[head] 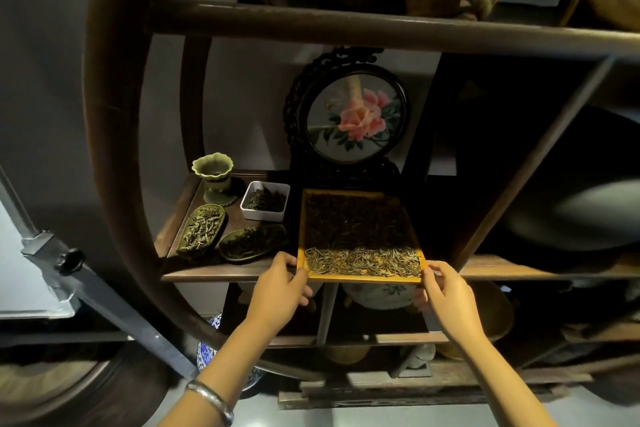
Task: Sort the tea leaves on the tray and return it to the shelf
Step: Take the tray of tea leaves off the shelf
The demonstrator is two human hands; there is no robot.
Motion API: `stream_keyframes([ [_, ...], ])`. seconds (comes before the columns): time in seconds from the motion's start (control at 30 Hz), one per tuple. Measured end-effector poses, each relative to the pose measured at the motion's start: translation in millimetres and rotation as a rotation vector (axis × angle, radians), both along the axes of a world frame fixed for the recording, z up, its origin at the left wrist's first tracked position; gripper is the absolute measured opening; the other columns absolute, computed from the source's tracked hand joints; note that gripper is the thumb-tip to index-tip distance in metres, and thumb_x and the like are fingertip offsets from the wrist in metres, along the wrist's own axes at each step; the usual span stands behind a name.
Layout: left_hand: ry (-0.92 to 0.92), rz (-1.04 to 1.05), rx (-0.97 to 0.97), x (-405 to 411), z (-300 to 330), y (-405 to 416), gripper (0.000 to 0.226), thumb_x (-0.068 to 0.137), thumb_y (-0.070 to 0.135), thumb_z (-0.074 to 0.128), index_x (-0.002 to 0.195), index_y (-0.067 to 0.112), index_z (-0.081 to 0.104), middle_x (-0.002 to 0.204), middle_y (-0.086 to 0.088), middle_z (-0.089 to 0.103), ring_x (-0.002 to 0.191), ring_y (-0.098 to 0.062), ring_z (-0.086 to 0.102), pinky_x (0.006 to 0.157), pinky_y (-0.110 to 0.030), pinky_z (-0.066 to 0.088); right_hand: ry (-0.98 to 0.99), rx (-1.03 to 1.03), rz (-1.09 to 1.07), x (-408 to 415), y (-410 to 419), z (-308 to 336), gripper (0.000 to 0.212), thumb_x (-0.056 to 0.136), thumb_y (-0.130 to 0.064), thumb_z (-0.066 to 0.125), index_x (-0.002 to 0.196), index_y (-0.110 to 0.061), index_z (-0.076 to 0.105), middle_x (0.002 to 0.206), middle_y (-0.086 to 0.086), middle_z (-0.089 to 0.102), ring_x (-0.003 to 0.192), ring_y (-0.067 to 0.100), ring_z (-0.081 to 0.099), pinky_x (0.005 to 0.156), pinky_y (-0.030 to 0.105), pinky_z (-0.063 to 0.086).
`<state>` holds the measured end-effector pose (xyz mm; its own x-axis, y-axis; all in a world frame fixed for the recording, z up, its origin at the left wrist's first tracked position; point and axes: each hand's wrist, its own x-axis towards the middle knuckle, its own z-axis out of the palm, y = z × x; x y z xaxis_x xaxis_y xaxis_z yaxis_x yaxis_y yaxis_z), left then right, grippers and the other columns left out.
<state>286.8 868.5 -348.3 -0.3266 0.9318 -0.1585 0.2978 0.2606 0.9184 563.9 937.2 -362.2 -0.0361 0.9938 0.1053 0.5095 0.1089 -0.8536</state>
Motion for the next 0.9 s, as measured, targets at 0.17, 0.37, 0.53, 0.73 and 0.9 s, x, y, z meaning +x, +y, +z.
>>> stream_keyframes([
  [0.17,-0.044,0.021,-0.013,3,-3,-17,0.002,0.097,0.02,0.054,0.096,0.02,0.053,0.067,-0.002,0.075,0.056,-0.013,0.069,0.057,-0.02,0.048,0.115,-0.056,0.01,10,-15,-7,0.018,0.096,-0.022,0.051,0.113,-0.022,0.056,0.07,0.007,0.072,0.062,0.022,0.071,0.058,0.039,0.06],
  [0.37,0.0,0.013,-0.05,3,-7,-26,0.004,0.098,0.025,0.053,0.095,0.022,0.053,0.073,-0.002,0.075,0.057,-0.014,0.071,0.052,-0.016,0.046,0.171,-0.128,0.025,14,-23,-2,0.012,0.097,-0.027,0.049,0.107,-0.029,0.055,0.08,-0.001,0.073,0.061,0.021,0.071,0.053,0.034,0.059],
  [0.53,0.01,0.025,-0.049,4,-7,-11,0.012,0.1,0.027,0.048,0.094,0.016,0.05,0.085,0.002,0.067,0.056,-0.009,0.07,0.063,-0.036,0.058,0.29,-0.274,0.002,8,-7,12,0.021,0.098,-0.033,0.044,0.118,-0.028,0.049,0.1,-0.001,0.066,0.069,0.023,0.073,0.049,0.032,0.057],
  [0.73,-0.044,0.045,-0.009,7,-10,-3,0.012,0.101,0.028,0.047,0.091,0.024,0.042,0.09,-0.004,0.067,0.053,-0.011,0.068,0.064,-0.05,0.061,0.305,-0.29,0.039,-3,0,19,0.02,0.101,-0.028,0.041,0.111,-0.032,0.057,0.091,0.0,0.072,0.072,0.021,0.073,0.046,0.03,0.056],
  [0.9,-0.063,0.057,0.012,10,-10,-6,0.009,0.102,0.024,0.045,0.095,0.019,0.042,0.087,-0.005,0.066,0.053,-0.008,0.066,0.061,-0.044,0.061,0.292,-0.245,0.04,-5,-5,18,0.019,0.099,-0.025,0.045,0.112,-0.03,0.057,0.094,-0.002,0.071,0.076,0.015,0.073,0.046,0.026,0.055],
])
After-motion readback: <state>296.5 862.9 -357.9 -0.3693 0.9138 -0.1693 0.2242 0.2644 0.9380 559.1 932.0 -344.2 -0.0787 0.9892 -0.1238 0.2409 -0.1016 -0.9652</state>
